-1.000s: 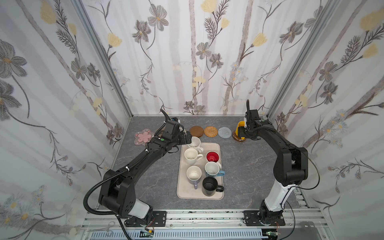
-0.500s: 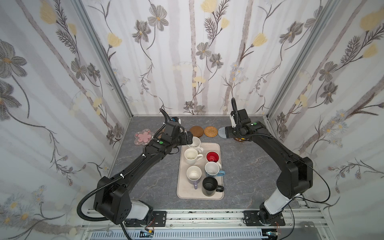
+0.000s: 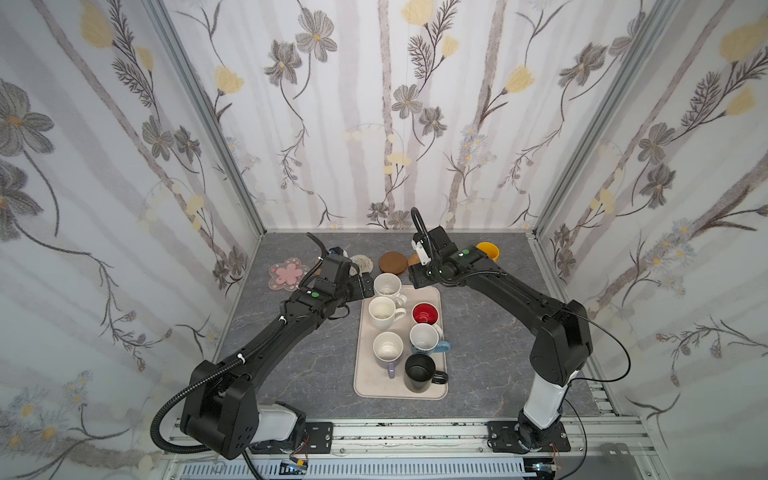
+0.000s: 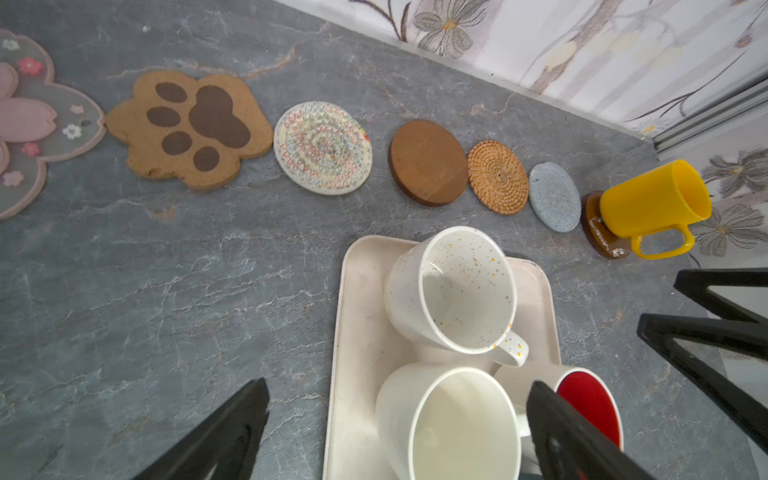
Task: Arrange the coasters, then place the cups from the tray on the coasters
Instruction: 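Raise the right gripper and move it back over the speckled white mug, then lower the right gripper onto the speckled white mug handle and close it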
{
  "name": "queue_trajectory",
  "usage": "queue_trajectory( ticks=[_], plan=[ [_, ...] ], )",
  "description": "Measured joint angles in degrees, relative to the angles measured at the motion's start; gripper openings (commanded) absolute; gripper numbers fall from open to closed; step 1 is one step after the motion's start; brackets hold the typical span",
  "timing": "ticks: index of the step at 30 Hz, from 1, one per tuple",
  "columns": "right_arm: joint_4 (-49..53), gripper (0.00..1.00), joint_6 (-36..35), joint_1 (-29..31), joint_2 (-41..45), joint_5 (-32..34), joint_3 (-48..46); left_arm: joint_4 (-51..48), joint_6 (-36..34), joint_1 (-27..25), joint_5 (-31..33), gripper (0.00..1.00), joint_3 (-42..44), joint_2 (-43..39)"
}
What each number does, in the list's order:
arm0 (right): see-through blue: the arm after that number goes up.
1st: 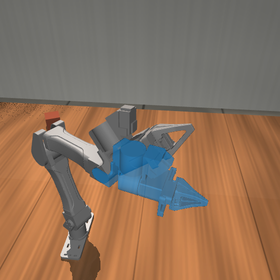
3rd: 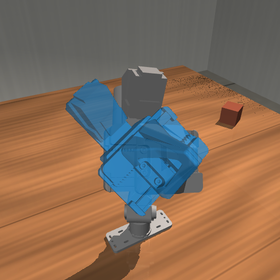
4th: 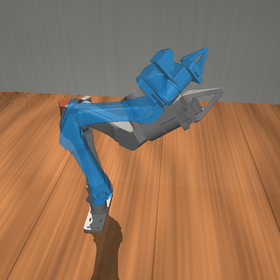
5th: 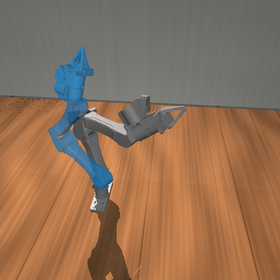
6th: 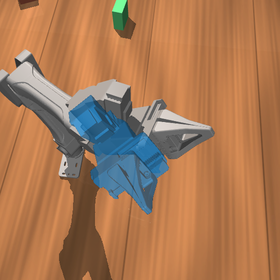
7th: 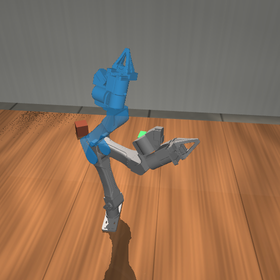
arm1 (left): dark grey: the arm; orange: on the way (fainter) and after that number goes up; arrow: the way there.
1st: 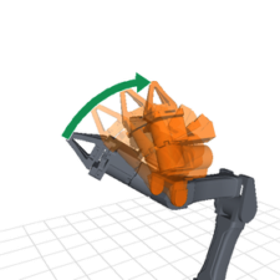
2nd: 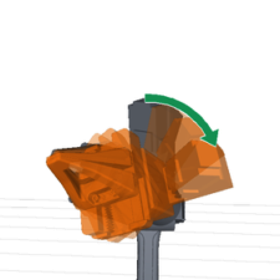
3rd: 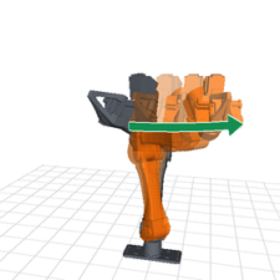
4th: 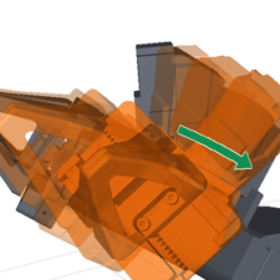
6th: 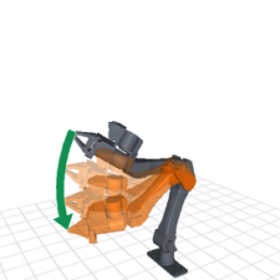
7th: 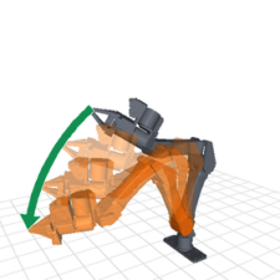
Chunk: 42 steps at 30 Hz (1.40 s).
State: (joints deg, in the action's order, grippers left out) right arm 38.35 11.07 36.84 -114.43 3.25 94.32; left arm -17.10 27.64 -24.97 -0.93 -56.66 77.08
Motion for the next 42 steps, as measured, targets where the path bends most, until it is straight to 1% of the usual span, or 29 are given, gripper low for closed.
queue_trajectory(
  ticks=[5,8,11,17,22,32,38,42],
  plan=[
    [-0.1,0.68,0.0,2.8,-1.9,-1.9,0.4,0.1,1.4,0.4,0.1,1.00,1.0,-0.8],
    [-0.1,0.64,0.0,3.8,-3.0,-3.2,0.4,0.2,2.2,0.7,0.5,1.00,1.5,-0.8],
    [-0.2,0.61,-0.1,4.3,-3.7,-3.1,0.3,0.6,2.5,1.4,0.4,1.00,1.5,0.5],
    [-0.4,0.56,-0.8,4.7,-4.8,-3.3,-0.6,0.5,2.8,4.8,-1.6,1.00,1.1,4.7],
    [-0.8,0.55,-1.6,4.7,-6.8,-3.5,-0.7,0.6,2.8,5.2,-3.5,1.00,0.6,6.6],
    [-1.0,0.53,-2.8,4.4,-12.1,-4.9,1.6,0.6,2.7,6.5,-5.1,1.00,-0.5,9.6],
    [-1.1,0.47,-3.5,3.8,-14.8,-5.8,3.9,0.6,2.5,7.1,-5.4,1.00,-1.2,11.6],
    [-1.0,0.46,-4.1,3.5,-16.5,-5.8,4.7,0.6,2.3,7.3,-6.2,1.00,-1.5,12.4]
  ],
)
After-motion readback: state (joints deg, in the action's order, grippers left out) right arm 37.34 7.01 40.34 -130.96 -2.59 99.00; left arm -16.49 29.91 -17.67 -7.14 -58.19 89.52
